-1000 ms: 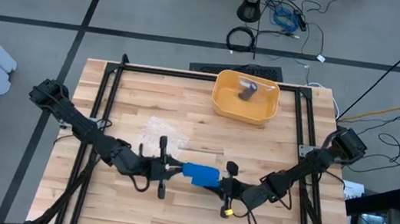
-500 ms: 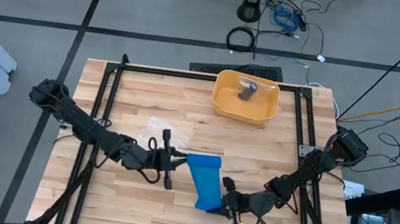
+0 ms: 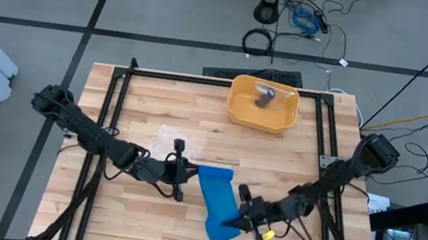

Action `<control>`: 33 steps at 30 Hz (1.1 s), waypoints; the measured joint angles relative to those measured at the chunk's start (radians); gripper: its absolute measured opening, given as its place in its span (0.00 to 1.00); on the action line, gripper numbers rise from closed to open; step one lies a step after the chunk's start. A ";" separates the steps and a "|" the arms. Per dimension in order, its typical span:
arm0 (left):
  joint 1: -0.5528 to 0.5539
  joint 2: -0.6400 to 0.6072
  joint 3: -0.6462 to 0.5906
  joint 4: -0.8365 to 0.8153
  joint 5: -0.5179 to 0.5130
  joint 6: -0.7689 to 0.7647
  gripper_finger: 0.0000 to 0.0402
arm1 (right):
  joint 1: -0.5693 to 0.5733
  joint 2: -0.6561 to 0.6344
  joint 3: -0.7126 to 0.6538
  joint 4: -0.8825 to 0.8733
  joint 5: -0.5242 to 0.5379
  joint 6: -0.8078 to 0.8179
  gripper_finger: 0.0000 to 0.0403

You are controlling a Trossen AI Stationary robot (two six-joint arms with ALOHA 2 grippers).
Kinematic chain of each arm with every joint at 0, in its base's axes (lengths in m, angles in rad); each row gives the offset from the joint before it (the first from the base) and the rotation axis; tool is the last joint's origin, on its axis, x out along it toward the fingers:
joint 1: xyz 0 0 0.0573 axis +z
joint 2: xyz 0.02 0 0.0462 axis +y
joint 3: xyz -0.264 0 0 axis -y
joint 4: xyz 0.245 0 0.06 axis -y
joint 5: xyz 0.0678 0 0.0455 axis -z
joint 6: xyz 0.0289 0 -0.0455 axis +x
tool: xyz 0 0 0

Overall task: Roll bandage
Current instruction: Roll the blue bandage

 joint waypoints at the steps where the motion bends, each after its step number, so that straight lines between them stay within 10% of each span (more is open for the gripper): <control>1: 0.005 0.000 0.000 -0.008 0.023 -0.016 0.02 | -0.008 -0.012 0.000 0.001 0.000 0.000 0.00; 33: -0.040 0.059 0.035 -0.042 0.173 -0.006 0.02 | -0.340 -0.217 0.082 -0.379 0.051 0.388 0.02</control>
